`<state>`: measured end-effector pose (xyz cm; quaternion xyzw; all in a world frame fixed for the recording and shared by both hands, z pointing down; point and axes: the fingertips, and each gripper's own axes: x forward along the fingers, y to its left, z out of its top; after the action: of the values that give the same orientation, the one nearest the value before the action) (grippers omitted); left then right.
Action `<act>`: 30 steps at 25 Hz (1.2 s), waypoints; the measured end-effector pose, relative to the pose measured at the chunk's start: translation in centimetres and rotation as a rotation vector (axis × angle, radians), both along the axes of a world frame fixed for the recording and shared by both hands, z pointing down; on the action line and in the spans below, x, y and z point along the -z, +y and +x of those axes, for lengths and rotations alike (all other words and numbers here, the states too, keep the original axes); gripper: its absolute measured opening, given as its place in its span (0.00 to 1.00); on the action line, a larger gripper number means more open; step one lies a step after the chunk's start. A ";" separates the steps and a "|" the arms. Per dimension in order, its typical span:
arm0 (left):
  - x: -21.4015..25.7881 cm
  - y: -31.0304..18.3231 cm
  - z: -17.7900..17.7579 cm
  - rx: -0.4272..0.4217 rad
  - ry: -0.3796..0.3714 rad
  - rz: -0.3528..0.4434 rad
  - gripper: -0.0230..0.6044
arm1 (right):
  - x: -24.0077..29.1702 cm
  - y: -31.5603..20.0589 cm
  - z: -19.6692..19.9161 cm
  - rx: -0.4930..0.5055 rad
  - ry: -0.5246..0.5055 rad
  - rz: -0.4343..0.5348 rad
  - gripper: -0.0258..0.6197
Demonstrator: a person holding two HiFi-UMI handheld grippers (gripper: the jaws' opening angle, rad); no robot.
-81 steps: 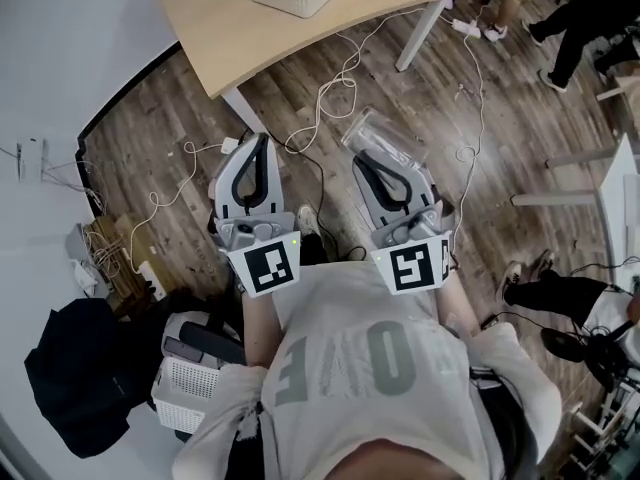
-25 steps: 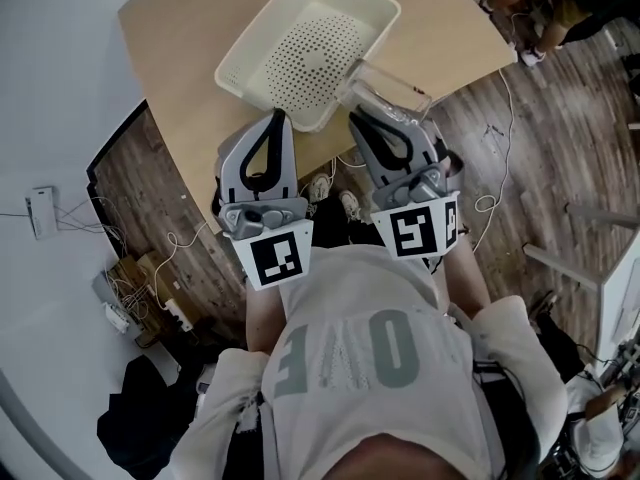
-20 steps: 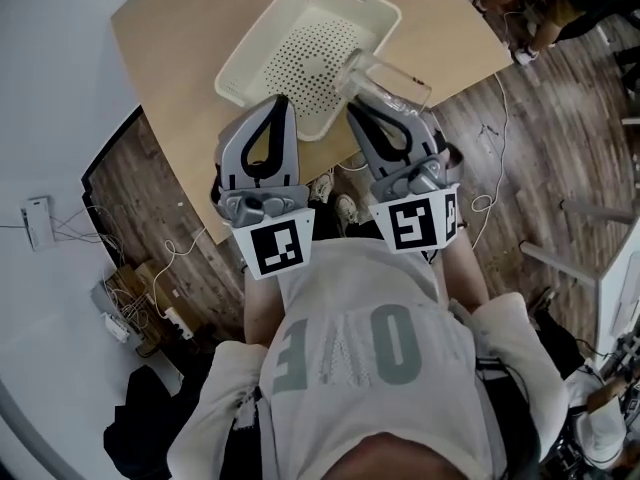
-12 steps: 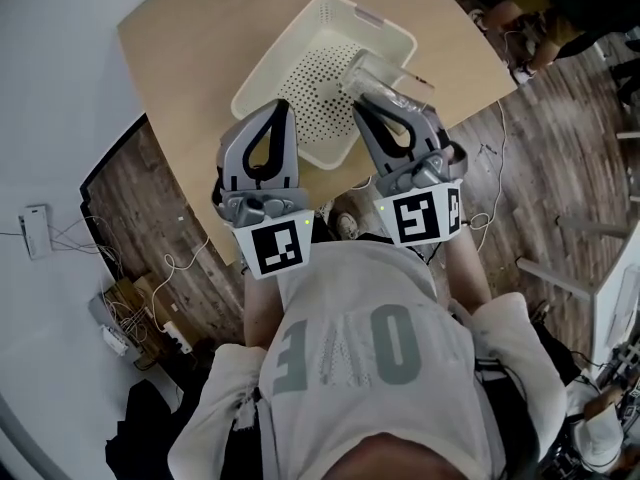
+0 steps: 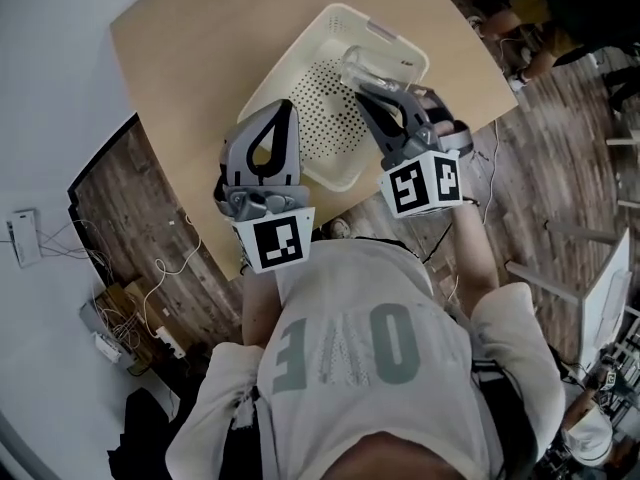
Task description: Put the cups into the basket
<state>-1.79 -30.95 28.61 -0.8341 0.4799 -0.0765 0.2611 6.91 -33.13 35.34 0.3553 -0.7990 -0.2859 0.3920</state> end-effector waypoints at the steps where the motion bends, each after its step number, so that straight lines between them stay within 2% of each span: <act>1: -0.3 -0.4 0.0 -0.010 0.015 0.005 0.05 | -0.6 -0.6 -0.2 0.012 0.025 -0.011 0.09; 8: -2.0 -2.6 -0.5 -0.033 0.049 -0.046 0.05 | -5.7 -3.8 -1.6 0.090 0.237 -0.140 0.09; 12: -3.6 -3.6 -0.3 -0.036 0.051 -0.086 0.05 | -9.5 -4.8 -1.1 0.137 0.389 -0.280 0.09; 17: -4.7 -4.5 -0.6 -0.044 0.078 -0.120 0.05 | -13.8 -5.6 -0.3 0.209 0.610 -0.389 0.09; 22: -6.1 -5.3 -1.1 -0.049 0.087 -0.156 0.05 | -18.7 -5.6 1.3 0.287 0.872 -0.483 0.09; 26: -7.1 -6.2 -2.2 -0.025 0.096 -0.181 0.05 | -21.7 -5.1 1.5 0.332 0.968 -0.574 0.09; 30: -7.7 -6.7 -3.2 0.007 0.104 -0.195 0.05 | -23.7 -4.6 1.4 0.363 1.044 -0.600 0.09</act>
<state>-4.94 -37.64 36.27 -0.8566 0.4861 -0.0801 0.1533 8.30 -37.71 59.03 -0.0978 -0.5953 -0.2471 0.7583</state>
